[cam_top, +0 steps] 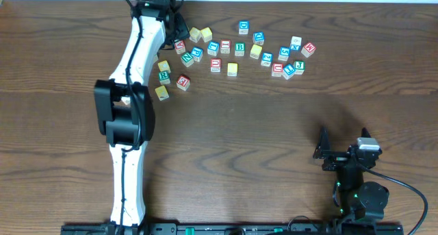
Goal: Spell out AI2
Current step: 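Reach the left gripper over the block pile toward the red A block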
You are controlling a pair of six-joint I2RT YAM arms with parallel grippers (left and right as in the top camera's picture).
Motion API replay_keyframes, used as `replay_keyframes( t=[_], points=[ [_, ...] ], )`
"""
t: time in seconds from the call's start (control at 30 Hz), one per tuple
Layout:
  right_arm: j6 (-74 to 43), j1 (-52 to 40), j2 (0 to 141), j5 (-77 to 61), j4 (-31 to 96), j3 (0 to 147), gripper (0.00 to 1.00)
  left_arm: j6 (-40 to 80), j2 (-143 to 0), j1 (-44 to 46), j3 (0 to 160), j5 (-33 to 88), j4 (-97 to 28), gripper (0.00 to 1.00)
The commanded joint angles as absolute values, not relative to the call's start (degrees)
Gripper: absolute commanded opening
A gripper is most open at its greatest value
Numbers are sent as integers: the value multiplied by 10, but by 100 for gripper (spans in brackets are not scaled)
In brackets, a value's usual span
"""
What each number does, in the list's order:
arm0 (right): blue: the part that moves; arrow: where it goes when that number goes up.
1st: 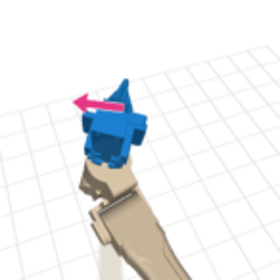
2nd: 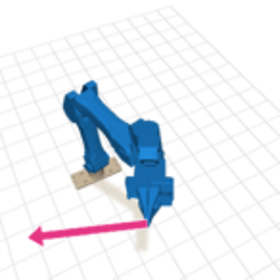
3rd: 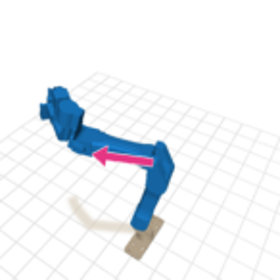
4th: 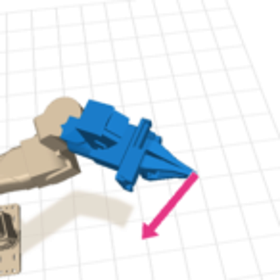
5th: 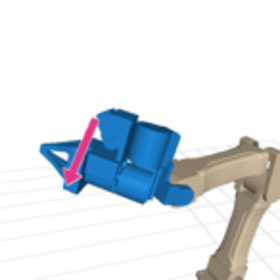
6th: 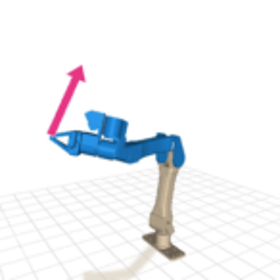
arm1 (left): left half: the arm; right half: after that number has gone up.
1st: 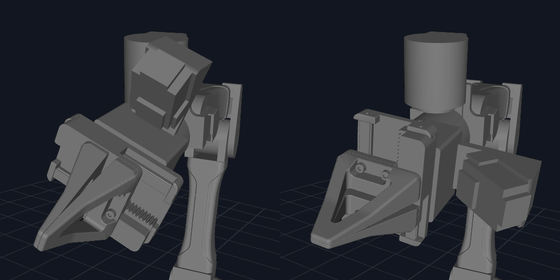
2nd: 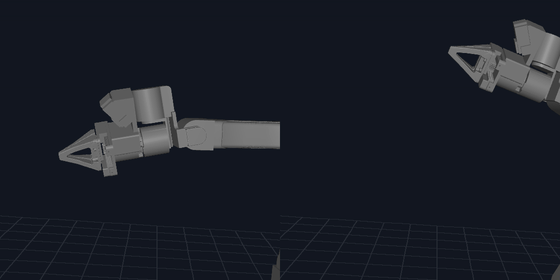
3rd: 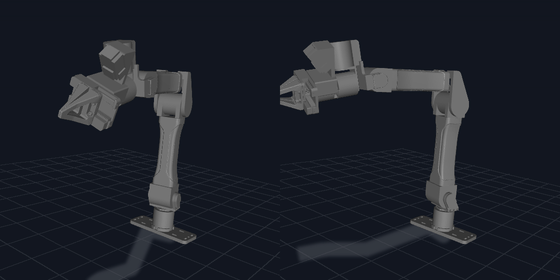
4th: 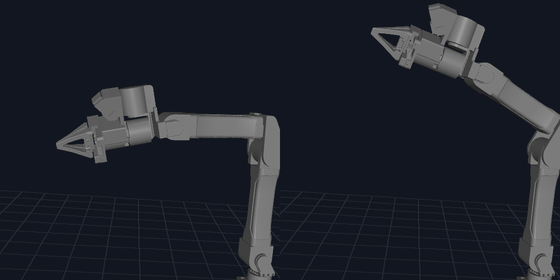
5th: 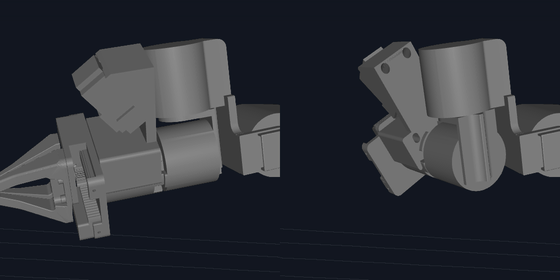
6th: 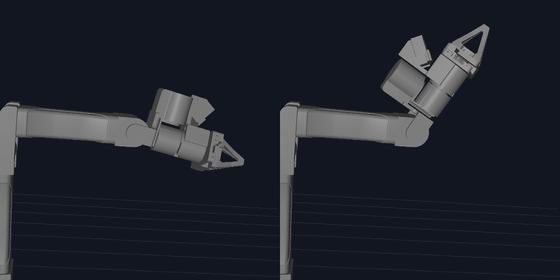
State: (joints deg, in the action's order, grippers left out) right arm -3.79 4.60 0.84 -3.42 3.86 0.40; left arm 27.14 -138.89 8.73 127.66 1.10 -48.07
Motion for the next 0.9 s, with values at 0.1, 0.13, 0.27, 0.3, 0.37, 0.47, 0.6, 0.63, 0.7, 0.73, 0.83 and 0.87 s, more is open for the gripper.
replay_keyframes(
  t=[0.1,0.13,0.27,0.3,0.37,0.47,0.6,0.63,0.7,0.73,0.83,0.87],
  points=[
    [-33,46,5,-36,41,3,99,279,-1432,94,1285,1,-450,61],
    [-33,46,5,-36,41,3,99,279,-1435,95,1285,1,-445,62],
    [-33,46,5,-36,41,3,99,280,-1449,95,1285,1,-434,62],
    [-33,46,5,-36,41,3,99,280,-1453,95,1285,1,-433,62],
    [-33,46,5,-36,41,3,99,280,-1458,95,1285,1,-434,62],
    [-33,46,5,-36,41,3,99,280,-1459,95,1280,1,-434,58],
    [-33,46,5,-36,41,3,99,279,-1459,95,1280,-11,-434,45],
    [-33,46,5,-36,41,3,99,279,-1459,95,1280,-11,-434,45],
    [-33,46,5,-36,41,3,99,280,-1459,95,1280,-11,-435,45],
    [-33,46,5,-36,41,3,99,280,-1459,95,1280,-11,-436,44],
    [-33,46,5,-36,41,3,99,280,-1459,95,1280,-11,-440,45],
    [-33,46,5,-36,41,3,99,280,-1459,95,1279,-11,-440,45]
  ],
)
